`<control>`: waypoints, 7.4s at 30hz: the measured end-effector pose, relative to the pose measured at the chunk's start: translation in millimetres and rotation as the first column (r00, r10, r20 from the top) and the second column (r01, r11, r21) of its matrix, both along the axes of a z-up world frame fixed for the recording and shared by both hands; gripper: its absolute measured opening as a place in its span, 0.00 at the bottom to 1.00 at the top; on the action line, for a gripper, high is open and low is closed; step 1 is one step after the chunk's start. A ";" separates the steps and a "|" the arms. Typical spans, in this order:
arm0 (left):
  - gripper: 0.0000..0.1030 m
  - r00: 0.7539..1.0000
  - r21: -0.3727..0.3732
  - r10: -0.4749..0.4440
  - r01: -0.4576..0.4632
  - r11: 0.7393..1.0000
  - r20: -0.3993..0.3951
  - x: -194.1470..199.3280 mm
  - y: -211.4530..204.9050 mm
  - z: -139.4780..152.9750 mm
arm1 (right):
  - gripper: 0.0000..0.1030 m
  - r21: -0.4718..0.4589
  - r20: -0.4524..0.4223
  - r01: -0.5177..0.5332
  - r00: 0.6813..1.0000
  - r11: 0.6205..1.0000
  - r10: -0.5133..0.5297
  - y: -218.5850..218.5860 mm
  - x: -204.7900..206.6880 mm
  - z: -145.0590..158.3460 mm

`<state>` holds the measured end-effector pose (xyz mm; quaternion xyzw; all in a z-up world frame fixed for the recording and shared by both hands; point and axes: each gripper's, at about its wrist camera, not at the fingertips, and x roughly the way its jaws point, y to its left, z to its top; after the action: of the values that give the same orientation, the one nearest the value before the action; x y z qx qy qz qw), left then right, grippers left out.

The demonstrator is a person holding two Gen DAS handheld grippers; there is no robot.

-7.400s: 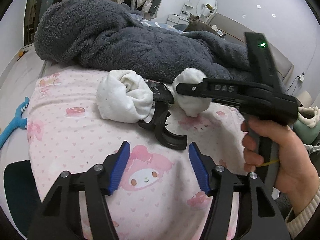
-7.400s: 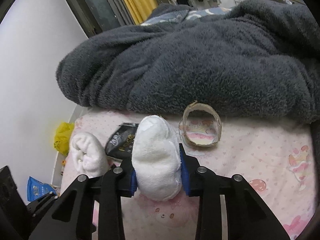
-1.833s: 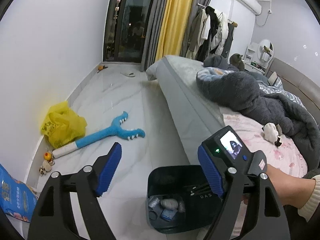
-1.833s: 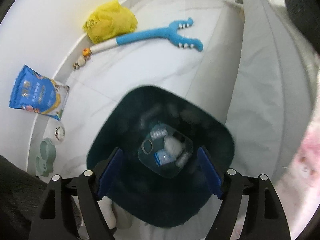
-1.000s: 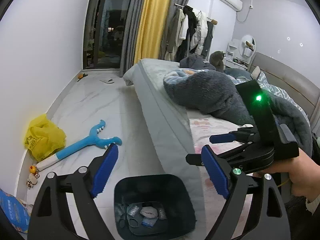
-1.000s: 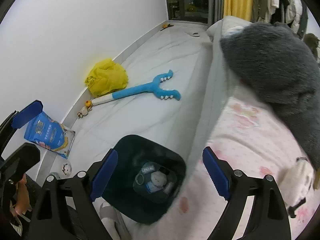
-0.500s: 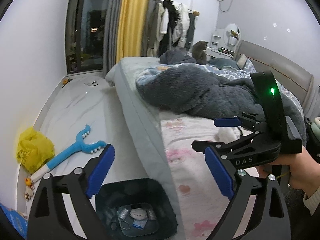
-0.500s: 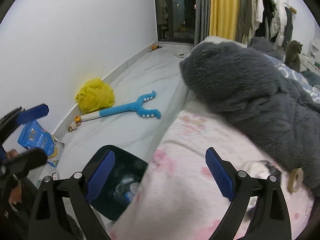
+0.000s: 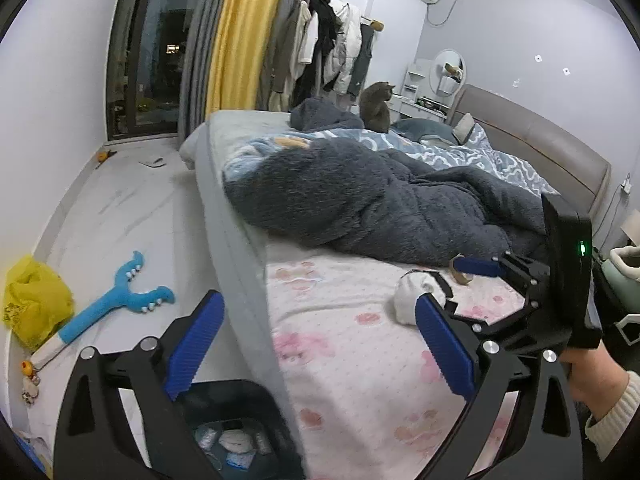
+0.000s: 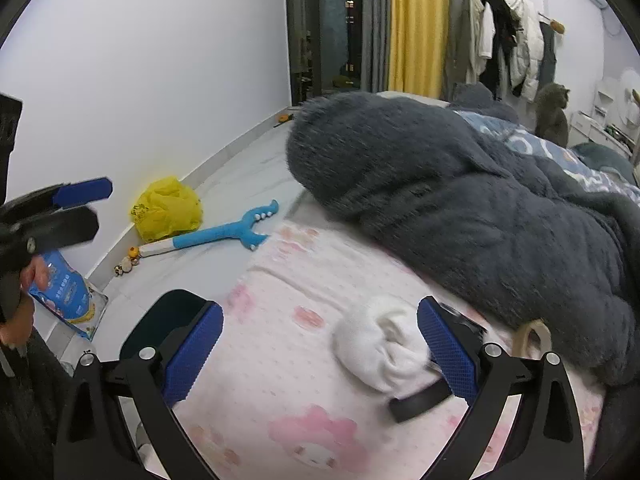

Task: Collect trash
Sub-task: 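Move both open tools back over the remaining sock on the bed, then grasp the rolled white sock with the left tool, then carry the white sock with the left tool over the green bin, then open the left tool over the green bin to drop the sock, then move both open tools back over the tissue pack and tape roll on the bed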

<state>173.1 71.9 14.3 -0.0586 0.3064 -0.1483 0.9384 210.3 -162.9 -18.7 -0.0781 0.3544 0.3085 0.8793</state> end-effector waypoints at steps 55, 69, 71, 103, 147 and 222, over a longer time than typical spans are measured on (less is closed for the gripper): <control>0.54 0.899 -0.133 -0.314 0.287 0.949 -0.304 108.9 -146.0 -100.0 | 0.64 0.066 -0.178 -0.027 0.983 0.997 0.038 -74.0 25.6 -81.3; 0.46 0.935 -0.118 -0.277 0.256 0.959 -0.220 95.7 -113.9 -70.1 | 0.47 0.048 -0.140 -0.010 0.990 0.999 0.016 -69.3 26.6 -69.2; 0.46 0.945 -0.100 -0.250 0.234 0.967 -0.210 93.4 -105.0 -66.8 | 0.47 0.055 -0.132 -0.001 0.991 0.999 0.008 -67.4 27.3 -64.2; 0.46 0.933 0.073 -0.002 0.031 0.997 -0.359 50.0 40.9 -107.0 | 0.47 0.085 -0.111 -0.113 0.986 0.990 0.122 92.1 19.7 -10.5; 0.73 0.722 0.142 0.082 0.022 0.990 -0.687 -3.3 136.8 -212.5 | 0.47 -0.028 -0.451 -0.253 0.867 0.967 0.213 228.7 -3.9 -87.2; 0.89 0.995 0.038 0.057 -0.061 0.997 0.087 -8.5 77.8 12.5 | 0.88 -0.083 -0.257 -0.093 0.964 0.992 0.068 157.3 8.2 -32.2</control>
<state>164.6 149.7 26.9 -0.0423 0.2669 -0.1166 0.9557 218.4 -5.6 -50.9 -0.0938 0.4747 0.3344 0.8088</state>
